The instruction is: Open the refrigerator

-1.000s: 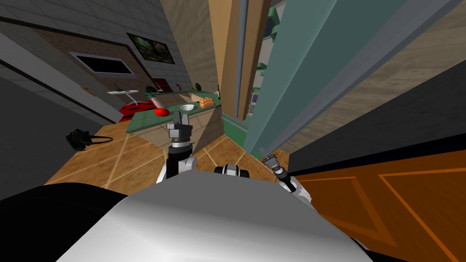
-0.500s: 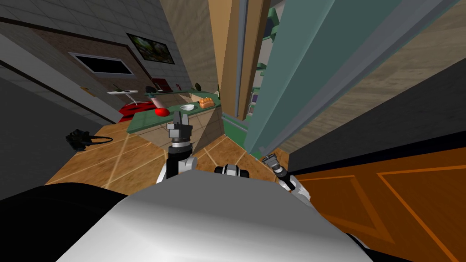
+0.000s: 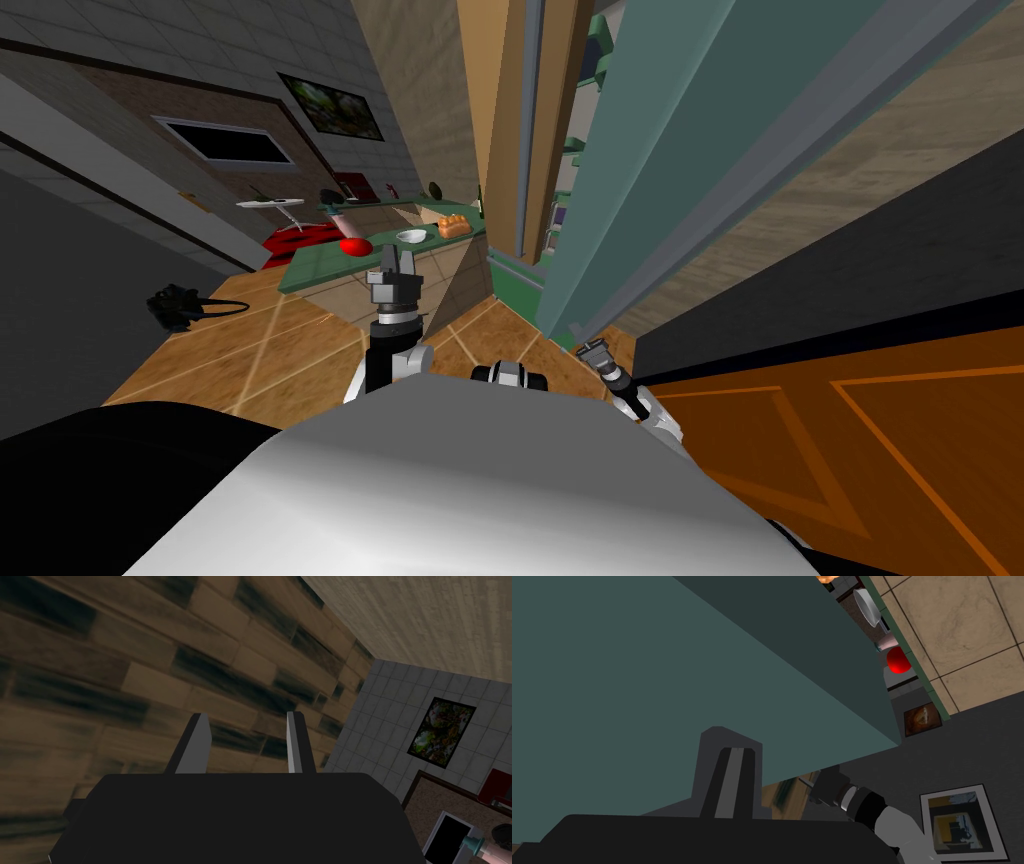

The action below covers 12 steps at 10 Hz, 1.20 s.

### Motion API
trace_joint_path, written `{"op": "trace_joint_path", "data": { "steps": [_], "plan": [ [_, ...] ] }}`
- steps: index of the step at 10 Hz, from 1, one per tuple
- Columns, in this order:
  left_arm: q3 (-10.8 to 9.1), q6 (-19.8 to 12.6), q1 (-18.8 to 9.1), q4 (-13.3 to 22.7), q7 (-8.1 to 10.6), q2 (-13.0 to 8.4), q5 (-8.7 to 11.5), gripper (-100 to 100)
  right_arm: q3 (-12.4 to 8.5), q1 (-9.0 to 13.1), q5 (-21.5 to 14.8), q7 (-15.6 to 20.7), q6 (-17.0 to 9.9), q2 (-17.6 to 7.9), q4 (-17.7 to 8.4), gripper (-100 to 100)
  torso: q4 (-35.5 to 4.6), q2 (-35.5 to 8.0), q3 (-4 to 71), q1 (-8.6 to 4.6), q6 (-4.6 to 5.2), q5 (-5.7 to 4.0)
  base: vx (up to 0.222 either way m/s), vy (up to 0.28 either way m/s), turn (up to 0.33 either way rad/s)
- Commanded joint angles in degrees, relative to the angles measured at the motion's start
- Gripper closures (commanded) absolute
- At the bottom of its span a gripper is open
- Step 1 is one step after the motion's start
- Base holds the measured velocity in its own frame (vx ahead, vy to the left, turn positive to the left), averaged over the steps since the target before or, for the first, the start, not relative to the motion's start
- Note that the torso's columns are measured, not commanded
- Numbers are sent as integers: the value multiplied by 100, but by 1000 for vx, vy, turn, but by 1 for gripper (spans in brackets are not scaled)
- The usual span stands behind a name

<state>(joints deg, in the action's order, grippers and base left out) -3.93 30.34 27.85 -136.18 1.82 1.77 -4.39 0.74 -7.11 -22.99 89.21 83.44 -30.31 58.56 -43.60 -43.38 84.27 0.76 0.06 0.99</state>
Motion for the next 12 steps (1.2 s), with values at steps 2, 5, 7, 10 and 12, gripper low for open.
{"op": "trace_joint_path", "data": {
  "steps": [2, 5, 7, 10, 12],
  "plan": [
    [0, 0, 0, 0, 0, 0, 0, 0, -146, 214, 141, -141, 65, -118, 126, -100, -9, -2, 1, -10, 9, 6, -26, 24, 2],
    [0, 0, 0, 0, 0, 0, 0, 0, -146, 214, 141, -141, 65, -118, 126, -100, -30, -17, -3, 9, 2, 25, -3, 2, -5],
    [0, 0, 0, 0, 0, 0, 0, 0, -146, 214, 141, -141, 65, -118, 126, -100, -25, -7, 2, 1, 7, 21, 0, 0, 9],
    [0, 0, 0, 0, 0, 0, 0, 0, -146, 214, 141, -141, 65, -118, 126, -100, -20, -7, -1, 4, 0, 16, -1, 0, -1],
    [1, 0, -2, 0, 0, 0, 0, 0, -238, 327, 196, -376, -239, -253, -196, -100, 9, -1, -7, -14, -2, -9, -117, 14, 268]
  ]
}}
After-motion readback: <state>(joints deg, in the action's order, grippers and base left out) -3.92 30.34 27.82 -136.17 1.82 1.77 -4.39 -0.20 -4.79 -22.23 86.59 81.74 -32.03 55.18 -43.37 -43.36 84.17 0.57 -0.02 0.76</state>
